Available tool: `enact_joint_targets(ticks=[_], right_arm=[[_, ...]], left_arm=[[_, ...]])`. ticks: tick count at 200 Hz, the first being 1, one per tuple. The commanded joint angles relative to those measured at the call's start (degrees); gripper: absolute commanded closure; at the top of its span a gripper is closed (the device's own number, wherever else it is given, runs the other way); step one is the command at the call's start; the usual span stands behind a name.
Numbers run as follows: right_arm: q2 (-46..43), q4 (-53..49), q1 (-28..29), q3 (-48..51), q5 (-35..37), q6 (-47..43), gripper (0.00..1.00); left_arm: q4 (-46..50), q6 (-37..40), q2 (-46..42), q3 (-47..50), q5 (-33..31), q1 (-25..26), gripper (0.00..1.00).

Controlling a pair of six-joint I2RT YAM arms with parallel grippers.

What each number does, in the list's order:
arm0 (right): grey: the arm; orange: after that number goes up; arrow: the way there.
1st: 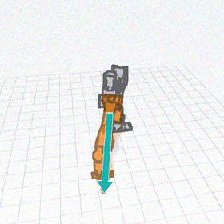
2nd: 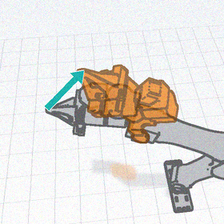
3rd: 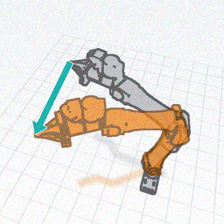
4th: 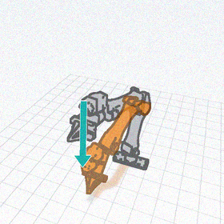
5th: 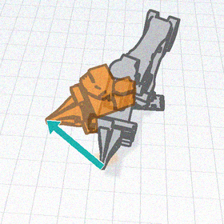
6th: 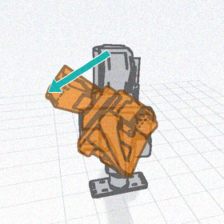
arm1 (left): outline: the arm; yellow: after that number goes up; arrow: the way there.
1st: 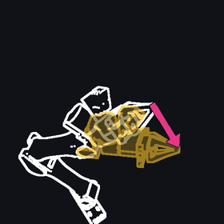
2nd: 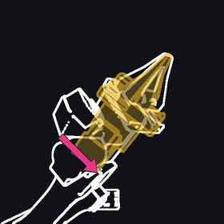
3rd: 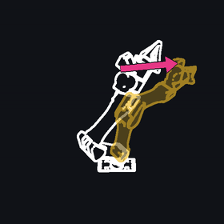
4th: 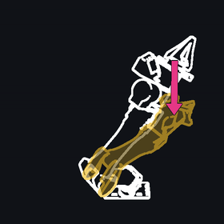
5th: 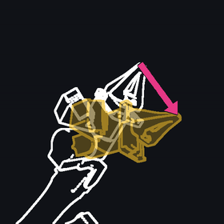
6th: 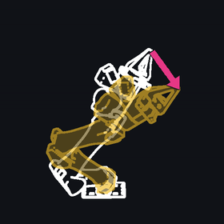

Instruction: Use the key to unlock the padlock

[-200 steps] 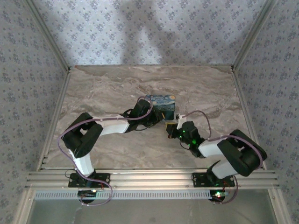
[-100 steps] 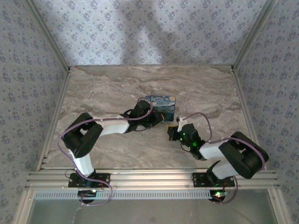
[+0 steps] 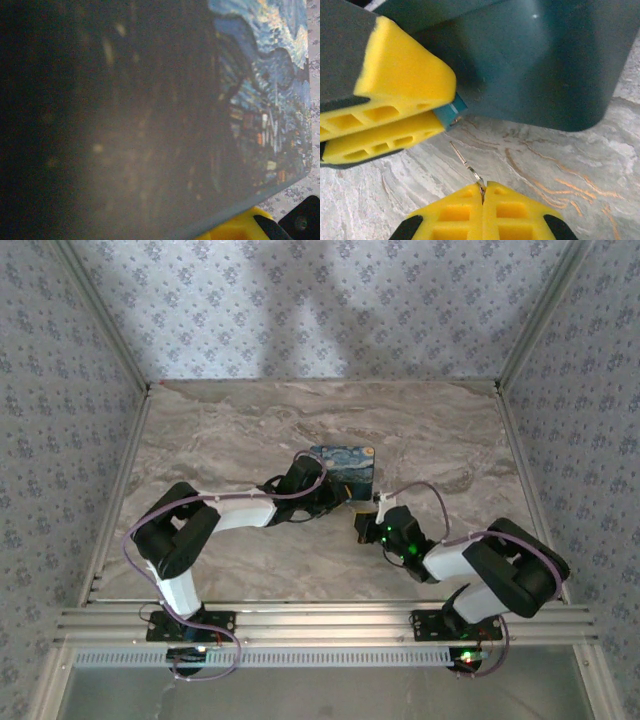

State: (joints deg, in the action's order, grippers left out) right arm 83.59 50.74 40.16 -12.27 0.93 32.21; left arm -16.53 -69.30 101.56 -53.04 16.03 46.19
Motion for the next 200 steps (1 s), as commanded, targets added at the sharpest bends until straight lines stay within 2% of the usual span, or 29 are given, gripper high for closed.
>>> enact_joint_targets(ticks=[1,200], right_arm=[[1.63,2.83,0.36,-1.69,1.1,1.17,1.0],[-0.41,-0.6,-0.91,0.23,5.23,1.9,1.0]], left_arm=[[-2.04,-1.63,-2.33,0.66,1.59,0.65,0.86],[-1.59,-1.45,-2.24,0.48,1.69,0.58,0.86]])
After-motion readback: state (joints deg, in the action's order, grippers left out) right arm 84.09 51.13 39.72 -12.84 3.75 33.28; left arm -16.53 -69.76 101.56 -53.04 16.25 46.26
